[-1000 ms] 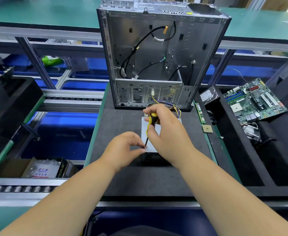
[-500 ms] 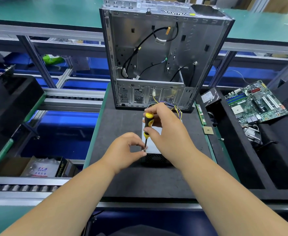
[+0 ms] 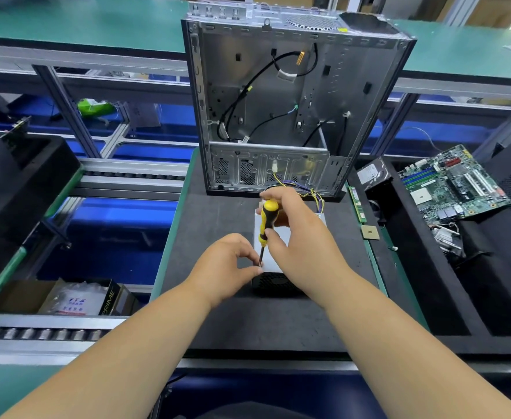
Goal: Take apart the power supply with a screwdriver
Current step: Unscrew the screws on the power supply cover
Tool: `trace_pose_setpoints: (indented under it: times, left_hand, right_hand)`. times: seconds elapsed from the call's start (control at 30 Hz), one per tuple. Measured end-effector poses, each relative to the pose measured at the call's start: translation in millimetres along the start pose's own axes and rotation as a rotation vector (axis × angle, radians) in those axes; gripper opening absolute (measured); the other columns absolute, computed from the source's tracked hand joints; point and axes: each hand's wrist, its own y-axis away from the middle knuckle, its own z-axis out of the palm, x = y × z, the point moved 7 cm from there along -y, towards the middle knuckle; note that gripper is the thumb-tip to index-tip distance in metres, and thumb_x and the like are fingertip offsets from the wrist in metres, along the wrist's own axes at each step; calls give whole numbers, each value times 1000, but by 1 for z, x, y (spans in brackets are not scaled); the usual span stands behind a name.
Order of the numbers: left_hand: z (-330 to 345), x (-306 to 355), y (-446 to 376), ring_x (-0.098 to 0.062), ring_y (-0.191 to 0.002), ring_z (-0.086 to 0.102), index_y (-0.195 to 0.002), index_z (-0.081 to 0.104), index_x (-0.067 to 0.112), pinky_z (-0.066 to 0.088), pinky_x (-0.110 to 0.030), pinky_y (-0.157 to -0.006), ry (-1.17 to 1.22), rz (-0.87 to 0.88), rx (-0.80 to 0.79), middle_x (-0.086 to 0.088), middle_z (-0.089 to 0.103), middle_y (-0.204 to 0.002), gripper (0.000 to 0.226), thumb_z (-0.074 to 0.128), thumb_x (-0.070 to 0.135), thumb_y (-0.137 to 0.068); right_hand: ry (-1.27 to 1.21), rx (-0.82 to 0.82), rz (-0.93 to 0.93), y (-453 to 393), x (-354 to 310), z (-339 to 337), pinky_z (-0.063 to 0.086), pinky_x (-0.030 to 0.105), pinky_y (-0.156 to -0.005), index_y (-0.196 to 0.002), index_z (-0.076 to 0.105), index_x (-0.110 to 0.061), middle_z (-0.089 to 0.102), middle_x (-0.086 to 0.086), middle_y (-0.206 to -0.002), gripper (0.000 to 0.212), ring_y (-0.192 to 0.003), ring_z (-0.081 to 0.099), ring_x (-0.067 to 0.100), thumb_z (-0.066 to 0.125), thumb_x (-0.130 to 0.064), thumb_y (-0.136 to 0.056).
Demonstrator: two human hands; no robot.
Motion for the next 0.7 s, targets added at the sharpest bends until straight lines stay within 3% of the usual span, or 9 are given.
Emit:
trace_pose_setpoints:
  times: [0.2, 0.3, 0.43, 0.57, 0.7]
  left_hand:
    - [3, -1, 1, -2, -96, 58, -69, 63, 41, 50, -37, -91, -18, 1, 9, 15, 58, -91, 26, 82, 25, -77]
    - [3, -1, 2, -3, -96, 58, -70, 63, 40, 50, -37, -91, -30, 4, 9, 15, 58, -91, 25, 82, 25, -77]
    - [4, 0, 2, -2, -95, 56, -74, 63, 40, 49, -32, -90, -26, 6, -8, 15, 57, -92, 24, 83, 26, -75]
    - [2, -1, 3, -2, -96, 57, -88, 72, 34, 47, -24, -91, 1, 9, -22, 14, 58, -95, 20, 83, 22, -76]
    - [1, 0, 4, -1, -96, 58, -81, 73, 32, 44, -19, -90, 38, 7, -11, 11, 61, -95, 17, 82, 18, -78]
  right_hand:
    - [-2, 21, 11, 5, 11, -1, 43, 16, -79, -102, 55, -24, 62, -13, -93, 22, -90, 57, 5, 68, -13, -89]
    - [-7, 73, 32, 4, 14, -4, 41, 11, -76, -97, 59, -22, 59, -11, -94, 19, -85, 57, 6, 73, -14, -86]
    - [-8, 51, 96, 2, 17, -6, 42, 7, -74, -110, 53, -33, 64, -14, -93, 36, -86, 60, 2, 68, -8, -88]
    - [94, -61, 92, 0, 13, -2, 43, 9, -75, -130, 37, -48, 65, -16, -106, 65, -92, 61, 4, 55, 1, -92]
    - [86, -72, 35, 0, 8, 0, 41, 10, -79, -129, 44, -38, 60, -15, -105, 50, -96, 55, 0, 58, -6, -93]
